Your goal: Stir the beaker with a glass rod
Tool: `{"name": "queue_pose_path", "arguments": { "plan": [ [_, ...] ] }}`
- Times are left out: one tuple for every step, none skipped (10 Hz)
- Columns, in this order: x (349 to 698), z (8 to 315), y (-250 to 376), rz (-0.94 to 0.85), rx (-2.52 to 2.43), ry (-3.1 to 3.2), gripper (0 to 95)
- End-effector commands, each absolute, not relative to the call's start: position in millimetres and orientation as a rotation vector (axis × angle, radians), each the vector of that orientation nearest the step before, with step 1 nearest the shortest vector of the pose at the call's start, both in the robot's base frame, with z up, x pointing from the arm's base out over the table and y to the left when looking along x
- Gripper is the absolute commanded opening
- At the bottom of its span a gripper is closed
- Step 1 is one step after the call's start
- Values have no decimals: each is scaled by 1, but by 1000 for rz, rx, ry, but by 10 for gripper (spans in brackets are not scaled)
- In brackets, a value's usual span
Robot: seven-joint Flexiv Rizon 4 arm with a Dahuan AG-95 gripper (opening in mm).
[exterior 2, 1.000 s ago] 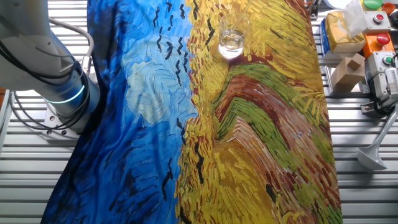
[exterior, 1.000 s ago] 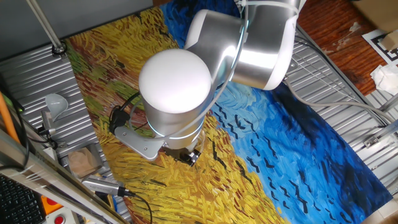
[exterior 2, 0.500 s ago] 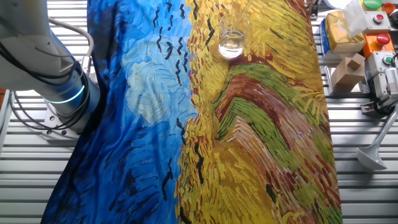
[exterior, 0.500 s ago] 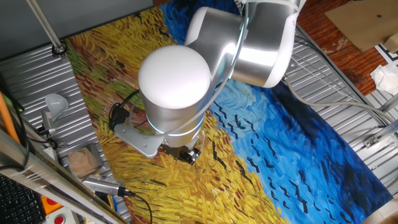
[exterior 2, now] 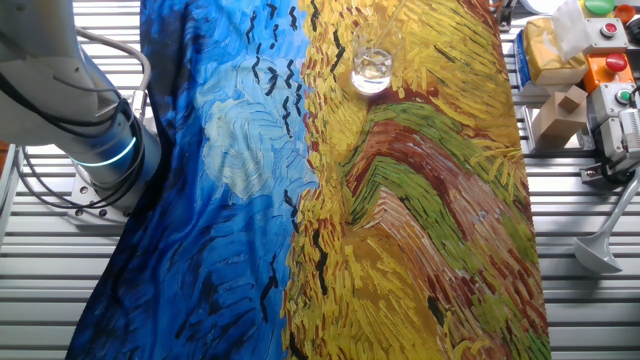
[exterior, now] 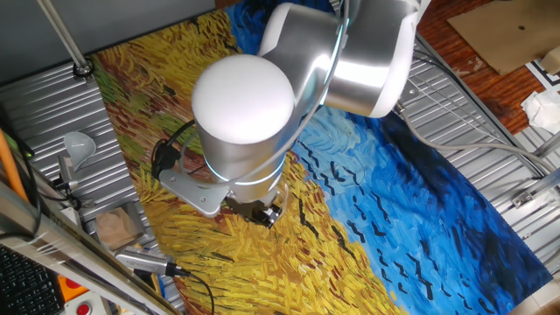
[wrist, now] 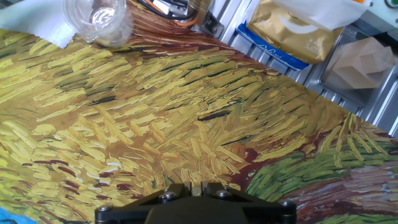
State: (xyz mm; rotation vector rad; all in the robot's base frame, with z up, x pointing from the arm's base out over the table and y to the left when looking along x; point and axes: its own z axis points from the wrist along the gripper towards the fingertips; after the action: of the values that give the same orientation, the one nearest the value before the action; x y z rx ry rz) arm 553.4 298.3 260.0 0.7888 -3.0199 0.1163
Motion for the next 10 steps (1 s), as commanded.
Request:
{"name": "queue_pose_path", "arguments": {
  "plan": [
    [553, 261, 298, 113, 790, -3020, 0],
    [553, 262, 298, 112, 791, -3021, 0],
    [552, 263, 298, 110, 792, -3021, 0],
    [552, 263, 297, 107, 796, -3022, 0],
    [552, 264, 296, 106, 801, -3022, 0],
    [552, 265, 296, 103, 804, -3022, 0],
    [552, 266, 294, 100, 807, -3022, 0],
    [551, 266, 293, 97, 809, -3023, 0],
    [551, 267, 292, 96, 811, -3023, 0],
    [551, 268, 290, 92, 817, -3023, 0]
  ]
}}
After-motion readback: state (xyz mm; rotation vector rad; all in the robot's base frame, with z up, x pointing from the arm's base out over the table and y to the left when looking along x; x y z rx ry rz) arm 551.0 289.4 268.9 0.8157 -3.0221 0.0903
